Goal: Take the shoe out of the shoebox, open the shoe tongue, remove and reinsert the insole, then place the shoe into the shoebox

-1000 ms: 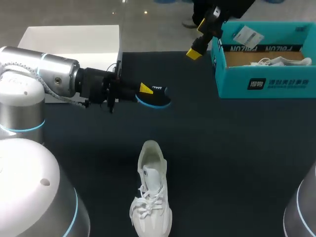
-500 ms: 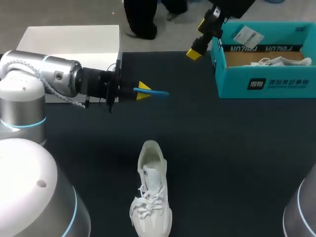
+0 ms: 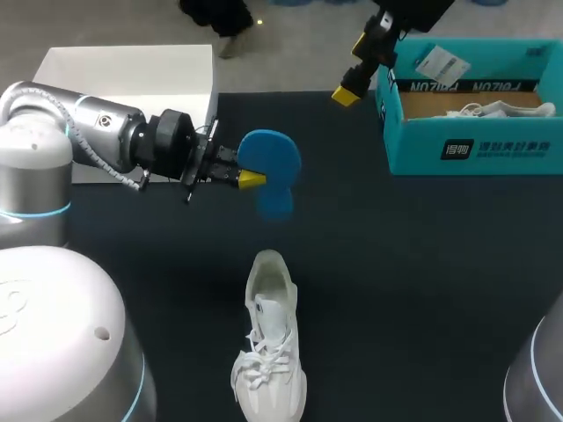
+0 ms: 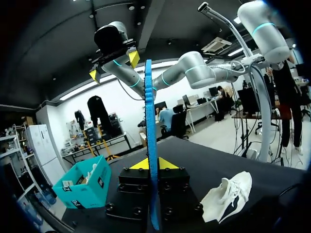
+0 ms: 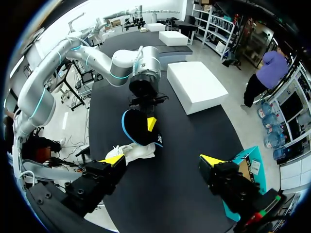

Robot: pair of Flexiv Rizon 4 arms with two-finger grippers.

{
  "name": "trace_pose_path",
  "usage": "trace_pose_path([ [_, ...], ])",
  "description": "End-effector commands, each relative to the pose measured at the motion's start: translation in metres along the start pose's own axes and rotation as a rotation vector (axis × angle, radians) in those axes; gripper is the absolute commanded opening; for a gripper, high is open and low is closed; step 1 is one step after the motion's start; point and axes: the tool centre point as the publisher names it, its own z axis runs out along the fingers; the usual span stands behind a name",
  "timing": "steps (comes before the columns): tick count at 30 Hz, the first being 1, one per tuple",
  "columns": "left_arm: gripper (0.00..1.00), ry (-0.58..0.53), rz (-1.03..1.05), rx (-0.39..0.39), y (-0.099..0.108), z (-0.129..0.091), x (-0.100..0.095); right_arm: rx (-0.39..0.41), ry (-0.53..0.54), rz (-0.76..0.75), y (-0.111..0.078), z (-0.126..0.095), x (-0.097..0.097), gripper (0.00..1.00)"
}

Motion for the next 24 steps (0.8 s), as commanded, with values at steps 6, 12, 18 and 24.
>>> trace_pose_path([
  [6,0.0,-0.003,-0.1,0.038,-0.0067,-0.0046,0.0091,0.003,0.001,0.001,0.0013,0.0011,-0.0011,1.0],
  [12,0.0,-0.003,-0.1,0.038,-0.0067,-0.0046,0.0091,0.003,0.001,0.001,0.0013,0.0011,-0.0011,1.0],
  [18,0.0,-0.003,-0.1,0.038,-0.0067,-0.0046,0.0091,0.003,0.001,0.001,0.0013,0.0011,-0.0011,1.0],
  [24,0.0,-0.022,-0.275,0.012,0.0017,-0.0092,0.0054,0.003,0.001,0.001,0.0013,0.0011,-0.0011,1.0],
])
